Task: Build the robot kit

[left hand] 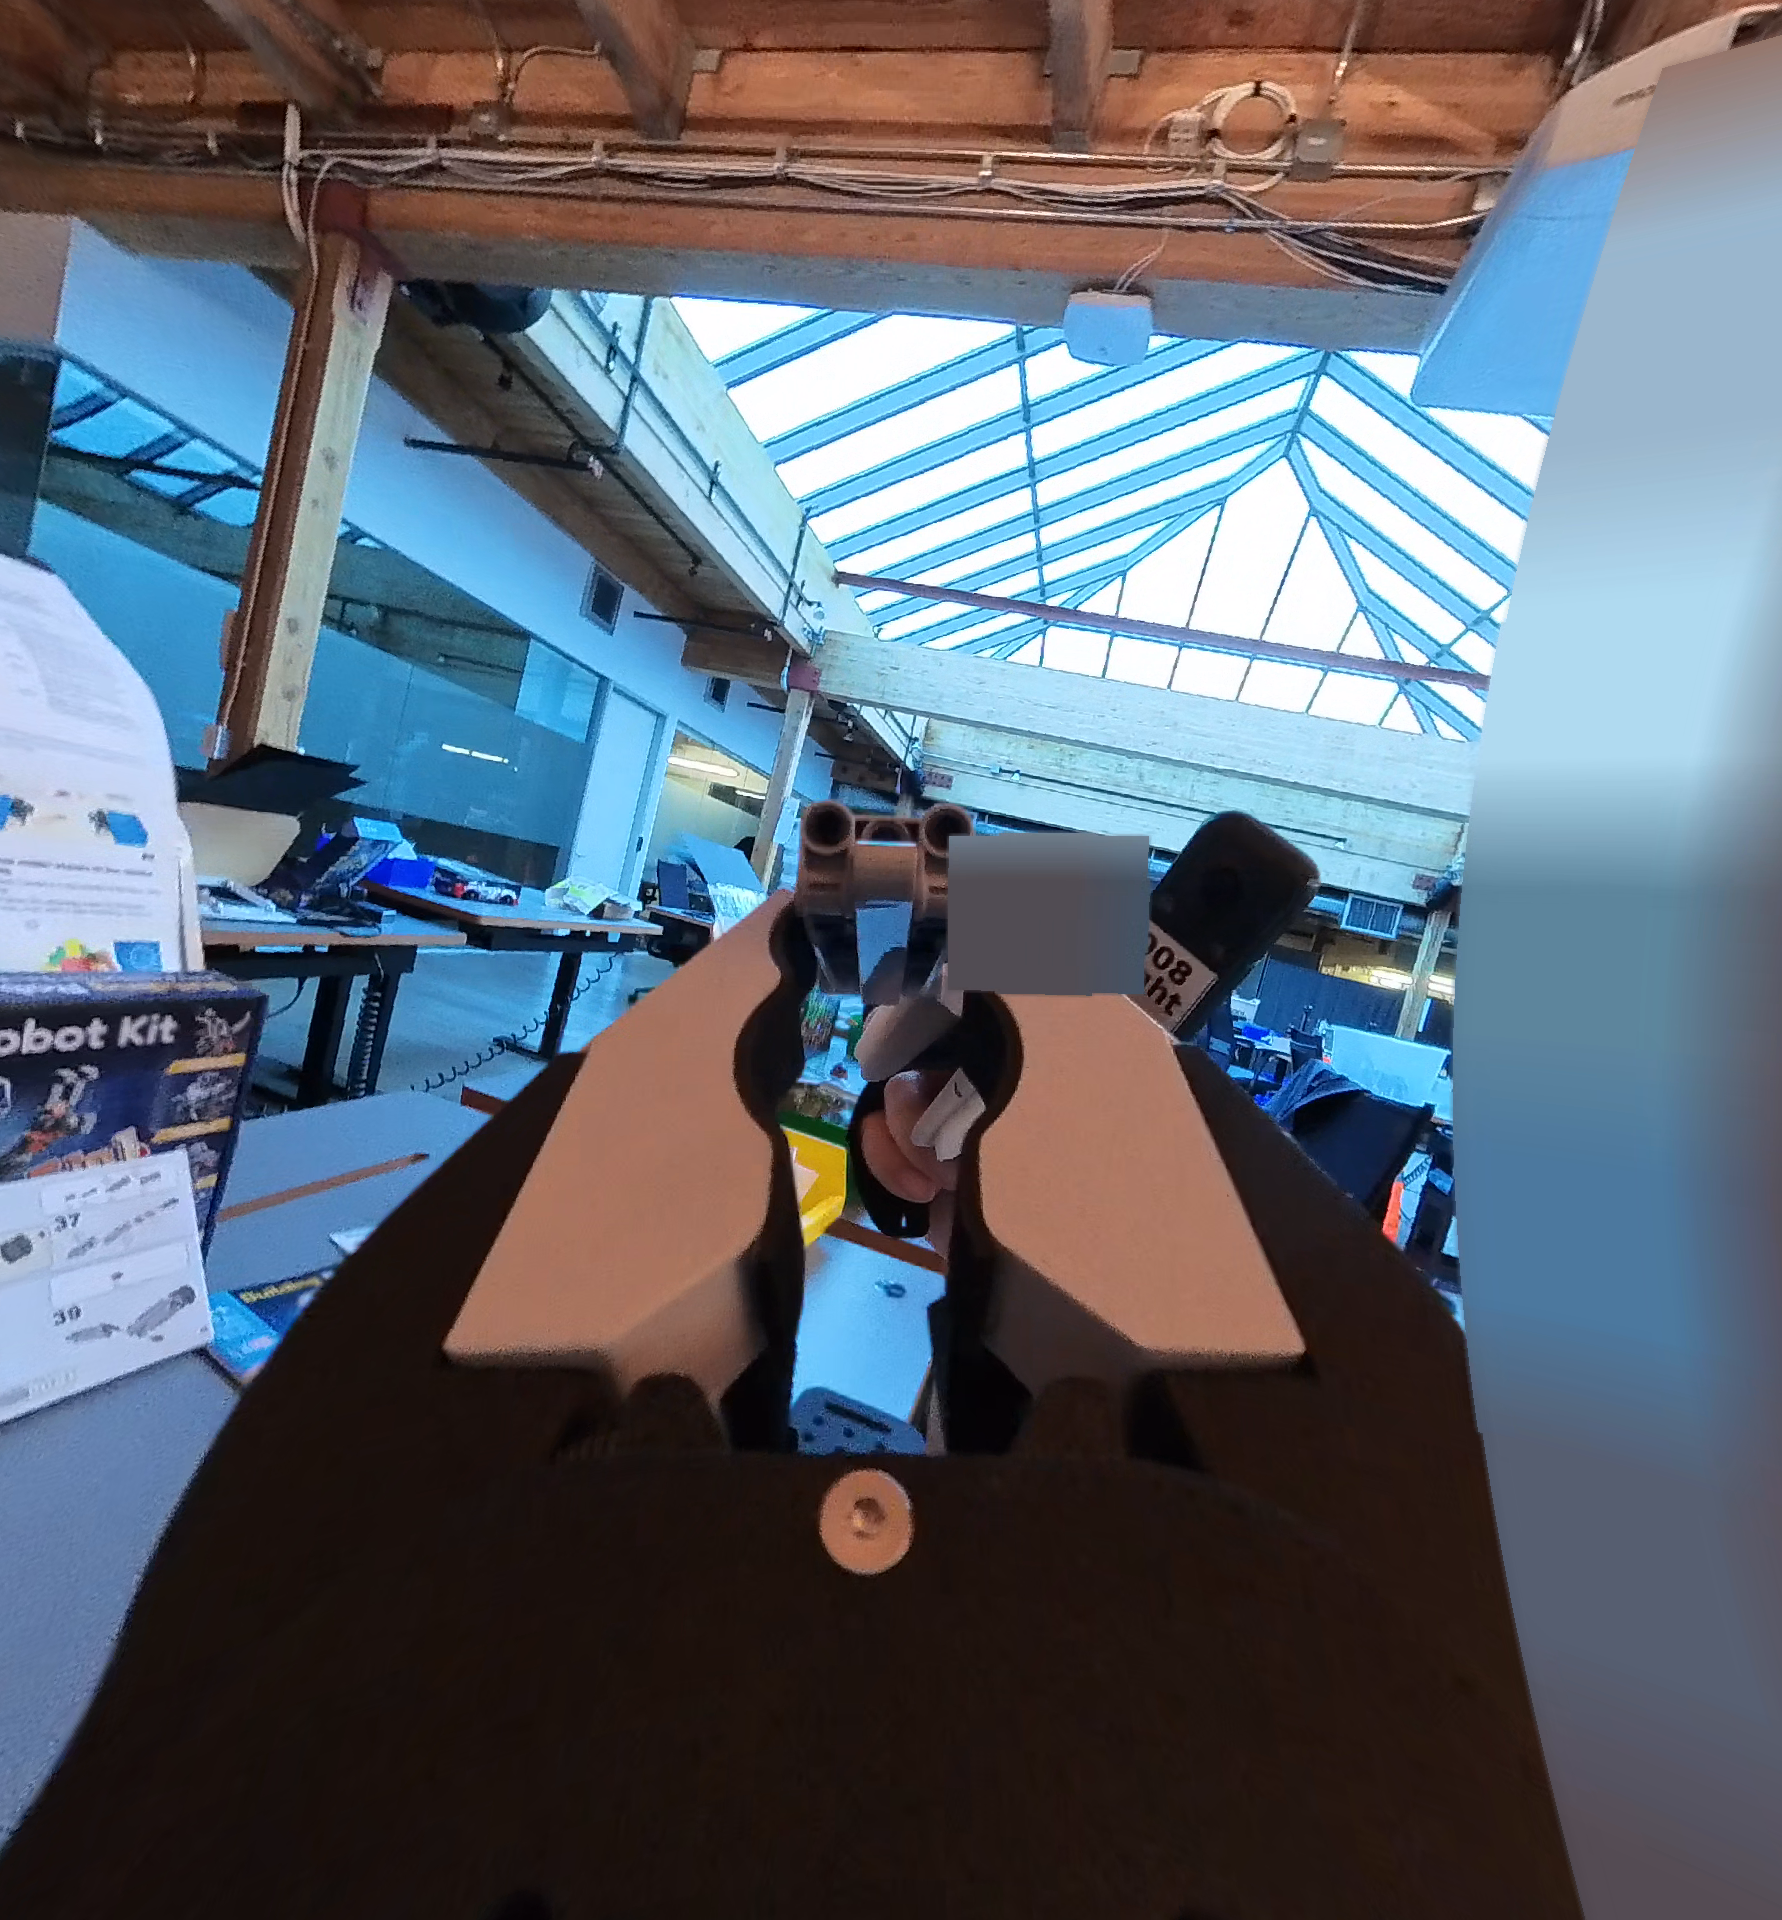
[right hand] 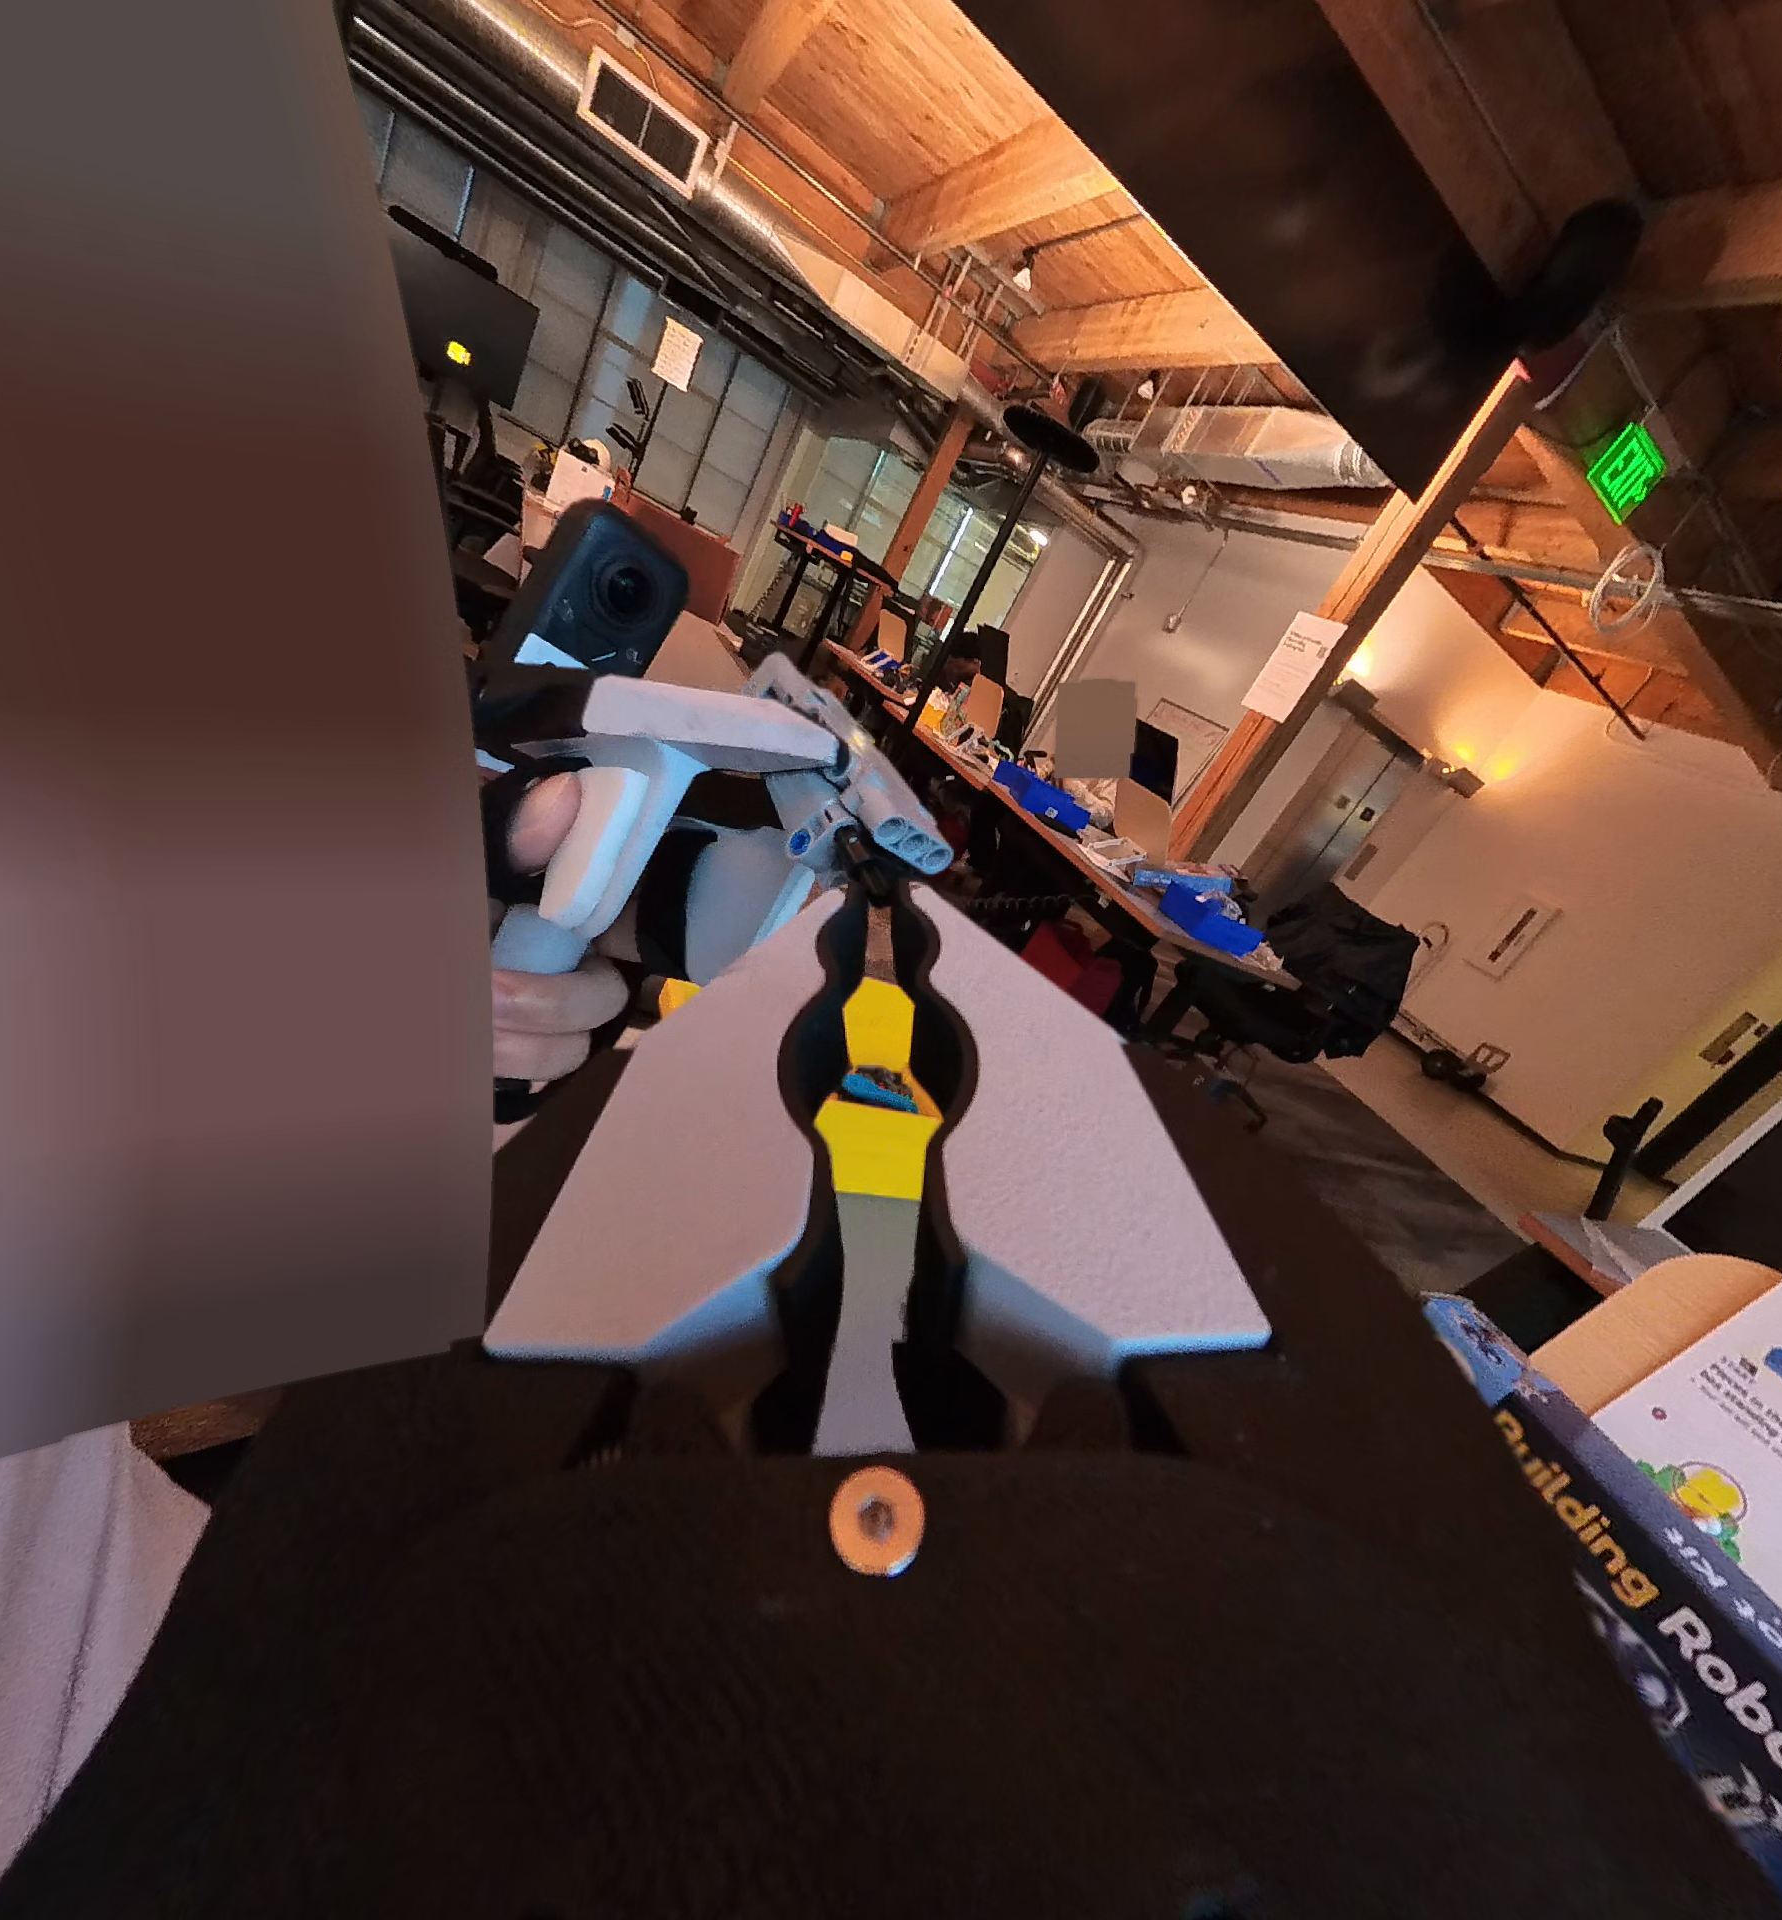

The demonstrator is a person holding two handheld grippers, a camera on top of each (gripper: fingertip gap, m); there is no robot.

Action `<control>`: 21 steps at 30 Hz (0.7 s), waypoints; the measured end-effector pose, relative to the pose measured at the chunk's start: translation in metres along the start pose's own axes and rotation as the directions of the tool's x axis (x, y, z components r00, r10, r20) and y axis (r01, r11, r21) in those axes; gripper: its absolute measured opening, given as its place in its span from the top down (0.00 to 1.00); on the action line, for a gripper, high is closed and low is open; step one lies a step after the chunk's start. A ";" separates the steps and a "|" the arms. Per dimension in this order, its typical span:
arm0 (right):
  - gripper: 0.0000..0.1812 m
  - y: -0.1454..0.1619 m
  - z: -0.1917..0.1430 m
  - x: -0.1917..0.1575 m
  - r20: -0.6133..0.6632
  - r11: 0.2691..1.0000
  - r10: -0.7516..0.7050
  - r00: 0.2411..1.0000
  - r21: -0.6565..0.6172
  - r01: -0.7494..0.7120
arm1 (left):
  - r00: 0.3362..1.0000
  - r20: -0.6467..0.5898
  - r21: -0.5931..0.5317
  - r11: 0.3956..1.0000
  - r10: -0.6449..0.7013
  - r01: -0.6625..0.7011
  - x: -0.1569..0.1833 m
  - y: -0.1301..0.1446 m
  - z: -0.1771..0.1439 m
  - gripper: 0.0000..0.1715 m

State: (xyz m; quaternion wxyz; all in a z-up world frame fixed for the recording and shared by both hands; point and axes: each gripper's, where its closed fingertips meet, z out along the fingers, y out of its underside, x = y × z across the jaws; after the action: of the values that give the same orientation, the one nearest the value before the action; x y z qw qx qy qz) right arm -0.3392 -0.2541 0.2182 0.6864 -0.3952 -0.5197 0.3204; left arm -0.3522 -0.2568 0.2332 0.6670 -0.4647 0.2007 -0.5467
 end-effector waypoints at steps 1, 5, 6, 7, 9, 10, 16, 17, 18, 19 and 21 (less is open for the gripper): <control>0.98 0.002 0.000 0.001 0.000 1.000 0.006 1.000 -0.006 -0.006 | 1.000 0.006 -0.005 1.000 -0.019 0.019 -0.003 0.001 0.000 0.86; 0.98 0.008 0.001 0.004 -0.004 0.999 0.031 1.000 -0.019 -0.031 | 0.995 0.005 -0.010 0.995 -0.099 0.099 -0.012 0.004 0.001 0.86; 0.98 0.010 0.002 0.005 -0.007 0.999 0.034 0.999 -0.024 -0.034 | 0.993 0.008 -0.009 0.993 -0.115 0.115 -0.014 0.005 0.001 0.86; 0.98 0.011 0.002 0.006 -0.008 0.999 0.036 0.999 -0.027 -0.037 | 0.992 0.010 -0.008 0.992 -0.126 0.126 -0.016 0.006 0.001 0.86; 0.98 0.013 0.002 0.006 -0.007 0.999 0.043 0.999 -0.030 -0.043 | 0.990 0.010 -0.008 0.990 -0.143 0.143 -0.019 0.008 0.001 0.86; 0.98 0.014 0.003 0.006 -0.006 0.998 0.047 0.999 -0.030 -0.047 | 0.988 0.009 -0.008 0.988 -0.152 0.152 -0.020 0.008 0.001 0.86; 0.98 0.016 0.003 0.007 0.004 0.998 0.066 0.998 -0.025 -0.066 | 0.973 -0.013 -0.008 0.973 -0.229 0.229 -0.025 0.010 0.002 0.86; 0.98 0.017 0.003 0.007 0.009 0.997 0.071 0.997 -0.024 -0.071 | 0.964 -0.027 -0.010 0.964 -0.266 0.266 -0.027 0.011 0.002 0.86; 0.98 0.017 0.004 0.007 0.011 0.997 0.072 0.997 -0.023 -0.072 | 0.951 -0.042 -0.012 0.952 -0.307 0.307 -0.028 0.012 0.002 0.86; 0.98 0.018 0.004 0.008 0.012 0.997 0.071 0.997 -0.023 -0.070 | 0.935 -0.057 -0.013 0.937 -0.350 0.350 -0.030 0.013 0.002 0.86; 0.98 0.020 0.004 0.009 0.012 0.998 0.067 0.998 -0.022 -0.066 | 0.905 -0.078 -0.011 0.908 -0.419 0.420 -0.035 0.016 0.003 0.86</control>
State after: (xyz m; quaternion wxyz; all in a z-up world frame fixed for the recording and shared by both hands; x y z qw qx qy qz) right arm -0.3417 -0.2359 0.2051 0.6678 -0.4176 -0.5139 0.3399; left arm -0.3528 -0.2243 0.2129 0.5270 -0.4730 0.1203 -0.6957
